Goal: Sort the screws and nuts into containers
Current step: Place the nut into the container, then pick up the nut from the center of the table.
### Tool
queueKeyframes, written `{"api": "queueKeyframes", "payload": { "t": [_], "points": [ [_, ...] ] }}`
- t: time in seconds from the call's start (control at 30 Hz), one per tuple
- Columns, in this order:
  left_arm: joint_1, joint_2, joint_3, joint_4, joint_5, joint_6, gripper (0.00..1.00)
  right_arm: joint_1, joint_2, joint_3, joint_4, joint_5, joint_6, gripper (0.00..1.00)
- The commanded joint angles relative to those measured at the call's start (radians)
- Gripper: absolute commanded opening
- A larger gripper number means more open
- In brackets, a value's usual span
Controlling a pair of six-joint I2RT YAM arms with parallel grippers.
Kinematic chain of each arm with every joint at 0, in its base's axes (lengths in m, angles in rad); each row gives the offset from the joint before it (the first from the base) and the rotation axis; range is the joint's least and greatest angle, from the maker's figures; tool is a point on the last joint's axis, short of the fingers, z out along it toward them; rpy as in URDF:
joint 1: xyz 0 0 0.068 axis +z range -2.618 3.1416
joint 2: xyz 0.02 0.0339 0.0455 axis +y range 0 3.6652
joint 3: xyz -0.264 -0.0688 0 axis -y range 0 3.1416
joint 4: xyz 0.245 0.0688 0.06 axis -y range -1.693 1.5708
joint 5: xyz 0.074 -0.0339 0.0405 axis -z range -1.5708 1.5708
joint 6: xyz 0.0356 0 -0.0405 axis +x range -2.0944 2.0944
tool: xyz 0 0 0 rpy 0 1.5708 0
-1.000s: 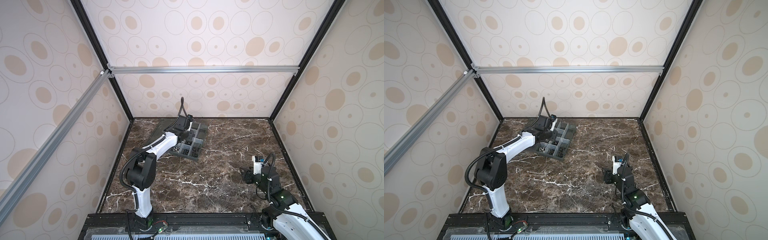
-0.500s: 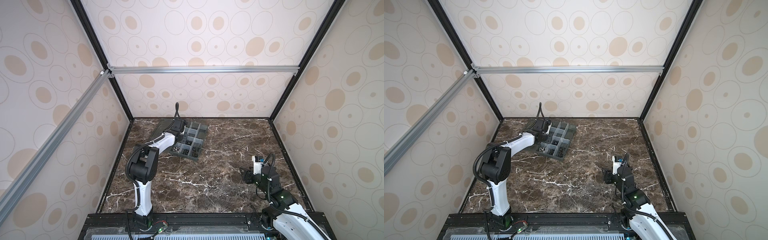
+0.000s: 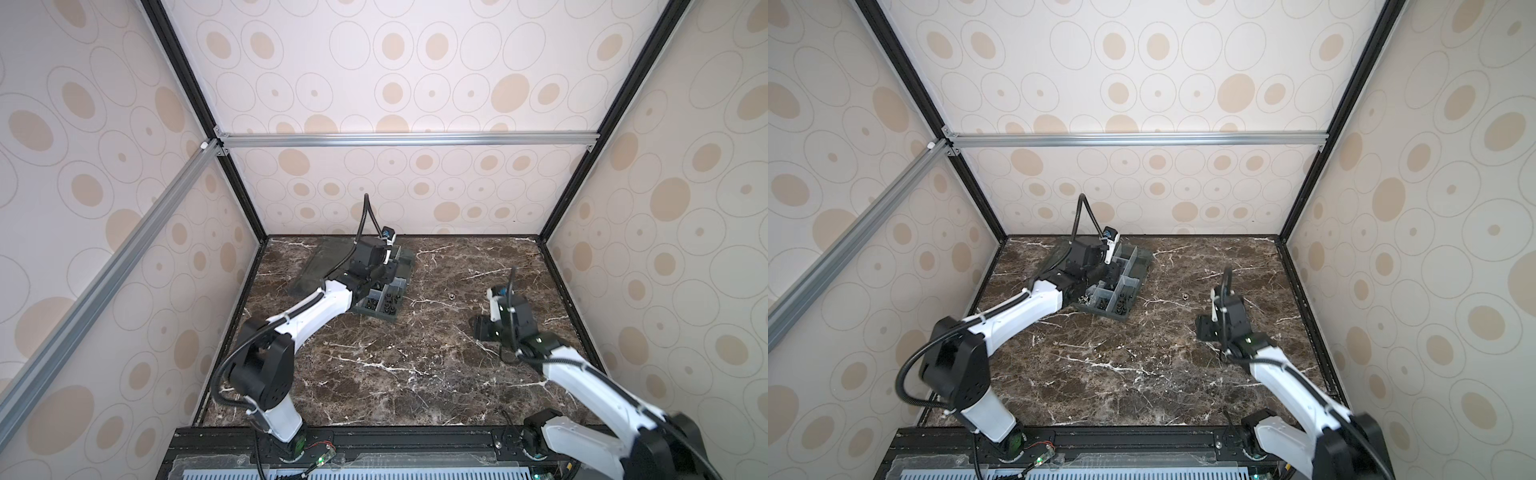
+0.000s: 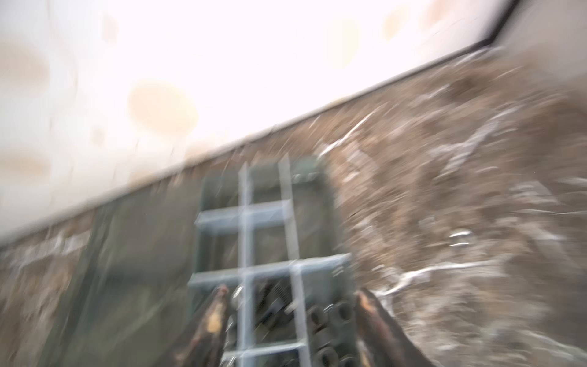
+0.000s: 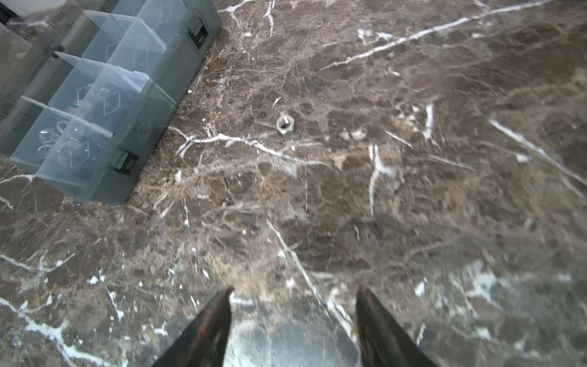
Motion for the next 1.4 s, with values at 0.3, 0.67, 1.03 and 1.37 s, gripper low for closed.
{"api": "queueKeyframes", "payload": {
  "t": [0.3, 0.67, 1.03, 1.37],
  "points": [
    [-0.088, -0.283, -0.472, 0.541, 0.239, -0.005, 0.79, -0.003, 0.664, 0.614, -0.291, 0.026, 0.003, 0.54],
    [-0.095, -0.319, -0.533, 0.505, 0.198, 0.004, 0.8, 0.002, 0.864, 0.758, -0.343, 0.042, -0.002, 0.47],
    [-0.096, -0.245, -0.489, 0.521, 0.225, 0.003, 0.8, 0.01, 0.926, 0.784, -0.348, 0.08, -0.004, 0.34],
    [-0.096, -0.225, -0.477, 0.51, 0.227, 0.005, 0.81, 0.022, 0.989, 0.835, -0.357, 0.096, -0.01, 0.35]
  ]
}}
